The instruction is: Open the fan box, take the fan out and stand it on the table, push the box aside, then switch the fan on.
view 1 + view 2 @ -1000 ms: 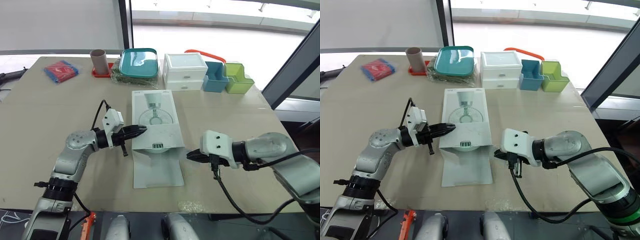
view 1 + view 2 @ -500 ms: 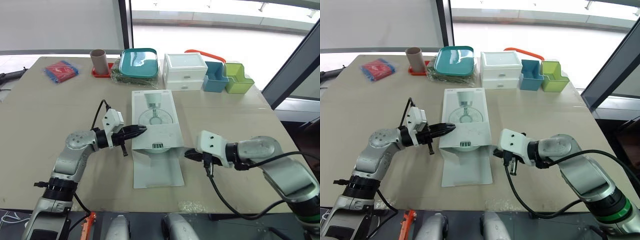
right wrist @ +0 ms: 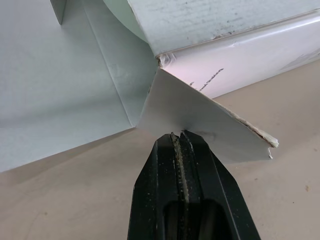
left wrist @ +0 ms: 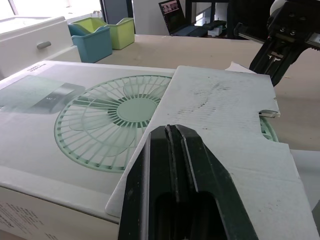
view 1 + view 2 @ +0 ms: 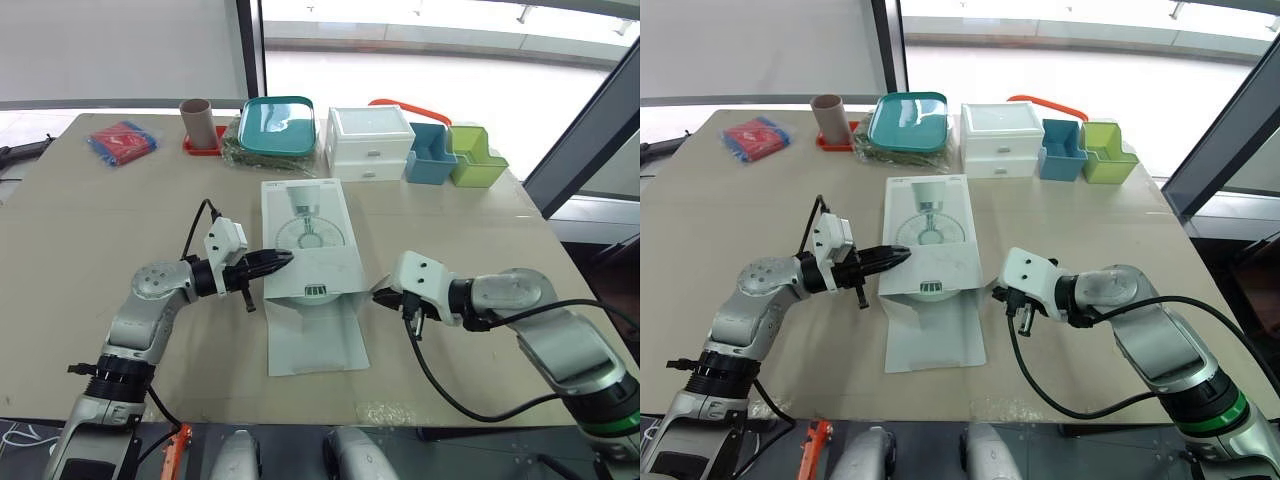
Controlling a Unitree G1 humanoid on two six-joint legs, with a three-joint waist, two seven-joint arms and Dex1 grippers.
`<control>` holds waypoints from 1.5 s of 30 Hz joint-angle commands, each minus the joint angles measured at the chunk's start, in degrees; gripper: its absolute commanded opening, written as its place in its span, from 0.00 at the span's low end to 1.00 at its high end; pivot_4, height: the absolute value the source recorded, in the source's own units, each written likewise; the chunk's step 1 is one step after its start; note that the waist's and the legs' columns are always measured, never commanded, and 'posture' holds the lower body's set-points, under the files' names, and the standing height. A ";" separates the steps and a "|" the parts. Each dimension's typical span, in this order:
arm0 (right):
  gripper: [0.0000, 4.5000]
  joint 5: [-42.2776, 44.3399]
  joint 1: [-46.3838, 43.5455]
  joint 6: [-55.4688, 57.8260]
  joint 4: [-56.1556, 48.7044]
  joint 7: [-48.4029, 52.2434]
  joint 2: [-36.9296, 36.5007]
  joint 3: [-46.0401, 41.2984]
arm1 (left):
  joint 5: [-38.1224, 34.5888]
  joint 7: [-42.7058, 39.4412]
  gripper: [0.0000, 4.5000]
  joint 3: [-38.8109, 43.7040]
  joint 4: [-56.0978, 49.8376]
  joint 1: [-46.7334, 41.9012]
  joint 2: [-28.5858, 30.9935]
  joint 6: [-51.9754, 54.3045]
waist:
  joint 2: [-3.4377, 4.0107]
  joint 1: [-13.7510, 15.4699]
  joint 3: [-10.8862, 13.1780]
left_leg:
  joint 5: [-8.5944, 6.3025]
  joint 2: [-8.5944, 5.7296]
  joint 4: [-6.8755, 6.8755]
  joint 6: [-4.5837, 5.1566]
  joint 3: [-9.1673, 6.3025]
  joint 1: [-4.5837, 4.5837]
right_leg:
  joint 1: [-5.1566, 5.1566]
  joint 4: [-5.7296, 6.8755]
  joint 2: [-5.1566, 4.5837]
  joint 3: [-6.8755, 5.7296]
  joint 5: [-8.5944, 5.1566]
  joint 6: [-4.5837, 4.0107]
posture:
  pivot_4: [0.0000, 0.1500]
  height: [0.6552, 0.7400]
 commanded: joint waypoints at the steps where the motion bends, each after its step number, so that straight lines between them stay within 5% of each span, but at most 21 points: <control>1: 0.01 0.98 -1.73 -0.19 -0.84 0.01 1.20 -1.33 | 0.68 -0.01 0.04 -0.35 -0.77 0.90 0.67 -0.38 | 0.00 -0.01 0.00 | 0.00 0.00 0.00 0.00 0.00 0.00 | 0.00 0.00 0.00 0.00 0.00 0.00 | 1.00 1.00; 45: 0.01 7.57 -0.29 -1.22 -5.55 1.29 4.32 -3.95 | 1.05 -0.24 0.04 -0.73 -0.94 0.90 1.50 -0.46 | 0.01 -0.08 -0.01 | 0.00 0.02 0.00 0.00 -0.01 0.01 | 0.00 0.01 0.02 -0.01 0.01 -0.02 | 1.00 1.00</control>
